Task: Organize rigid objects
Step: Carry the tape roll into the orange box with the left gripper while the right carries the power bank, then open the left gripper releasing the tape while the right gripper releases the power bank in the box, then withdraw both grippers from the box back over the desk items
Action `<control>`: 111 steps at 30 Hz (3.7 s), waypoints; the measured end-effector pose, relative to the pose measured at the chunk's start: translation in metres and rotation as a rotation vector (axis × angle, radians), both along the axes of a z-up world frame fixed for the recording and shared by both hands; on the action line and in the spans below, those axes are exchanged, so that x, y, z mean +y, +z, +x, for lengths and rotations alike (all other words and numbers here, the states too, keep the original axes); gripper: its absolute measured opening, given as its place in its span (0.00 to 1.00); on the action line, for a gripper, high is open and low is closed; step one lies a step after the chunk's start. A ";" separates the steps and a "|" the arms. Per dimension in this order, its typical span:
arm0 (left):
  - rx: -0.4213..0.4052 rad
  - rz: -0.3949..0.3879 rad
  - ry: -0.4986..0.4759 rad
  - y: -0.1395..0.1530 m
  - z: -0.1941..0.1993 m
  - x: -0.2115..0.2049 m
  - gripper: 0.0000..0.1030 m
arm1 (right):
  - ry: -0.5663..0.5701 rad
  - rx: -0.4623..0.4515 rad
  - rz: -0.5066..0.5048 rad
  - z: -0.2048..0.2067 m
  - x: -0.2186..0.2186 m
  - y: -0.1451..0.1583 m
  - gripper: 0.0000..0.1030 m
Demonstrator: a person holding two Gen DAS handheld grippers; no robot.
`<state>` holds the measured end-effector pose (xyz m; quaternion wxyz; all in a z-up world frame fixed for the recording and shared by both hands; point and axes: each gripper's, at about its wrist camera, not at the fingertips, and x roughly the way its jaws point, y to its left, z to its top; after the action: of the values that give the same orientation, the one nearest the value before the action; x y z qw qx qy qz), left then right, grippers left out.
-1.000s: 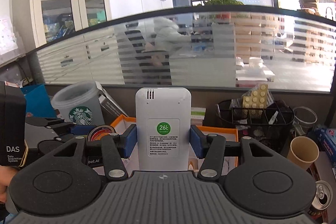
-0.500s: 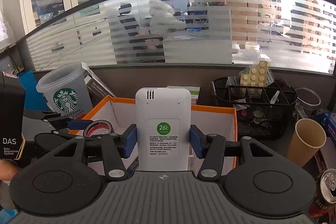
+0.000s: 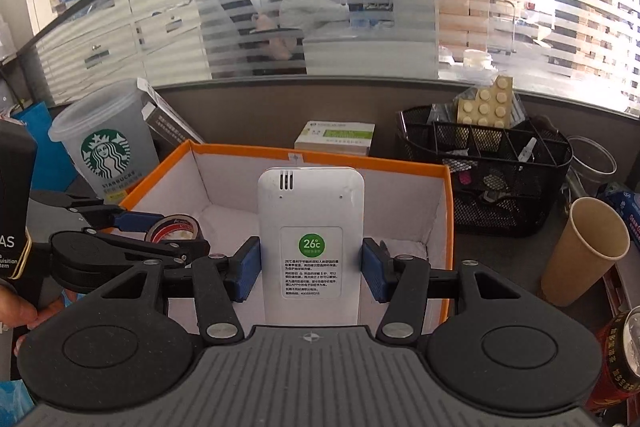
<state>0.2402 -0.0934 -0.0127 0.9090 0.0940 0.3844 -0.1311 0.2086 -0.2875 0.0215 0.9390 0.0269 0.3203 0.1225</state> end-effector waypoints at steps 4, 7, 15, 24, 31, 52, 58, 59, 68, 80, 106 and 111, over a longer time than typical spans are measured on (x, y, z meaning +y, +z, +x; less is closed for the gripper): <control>0.001 0.017 -0.004 -0.003 -0.002 -0.002 0.52 | 0.009 0.036 0.004 0.008 0.004 -0.005 0.49; 0.001 0.030 -0.011 -0.004 -0.003 -0.005 0.52 | 0.021 0.063 -0.010 0.014 0.010 -0.009 0.49; 0.019 0.076 -0.036 -0.011 0.001 -0.019 0.52 | 0.029 0.137 -0.080 0.030 0.024 -0.026 0.49; 0.017 0.110 -0.038 -0.014 0.001 -0.025 0.52 | 0.016 0.182 -0.123 0.041 0.027 -0.033 0.49; 0.000 0.152 -0.034 -0.018 0.002 -0.033 0.52 | -0.015 0.190 -0.153 0.047 0.025 -0.034 0.49; 0.006 0.191 -0.014 -0.021 0.003 -0.042 0.53 | -0.025 0.214 -0.162 0.056 0.021 -0.046 0.50; -0.009 0.182 -0.006 -0.021 0.000 -0.042 0.57 | -0.018 0.192 -0.140 0.049 0.018 -0.041 0.49; -0.012 0.183 -0.008 -0.020 -0.001 -0.042 0.58 | -0.018 0.185 -0.138 0.048 0.018 -0.039 0.50; -0.056 0.183 0.000 -0.003 -0.012 -0.038 0.66 | -0.042 0.121 -0.146 0.038 0.014 -0.020 0.59; -0.116 0.104 0.019 0.027 -0.041 -0.015 0.71 | -0.070 0.078 -0.126 0.014 0.006 -0.002 0.60; -0.160 -0.022 0.037 0.023 -0.152 0.044 0.95 | -0.041 -0.146 -0.195 -0.128 0.050 0.003 0.93; -0.148 -0.036 0.051 0.015 -0.163 0.052 0.98 | -0.023 -0.140 -0.213 -0.158 0.066 -0.017 0.93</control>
<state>0.0775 -0.0412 0.0022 0.9396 0.0772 0.3157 -0.1076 0.0505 -0.2214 0.0050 0.9580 -0.0777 0.2648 0.0786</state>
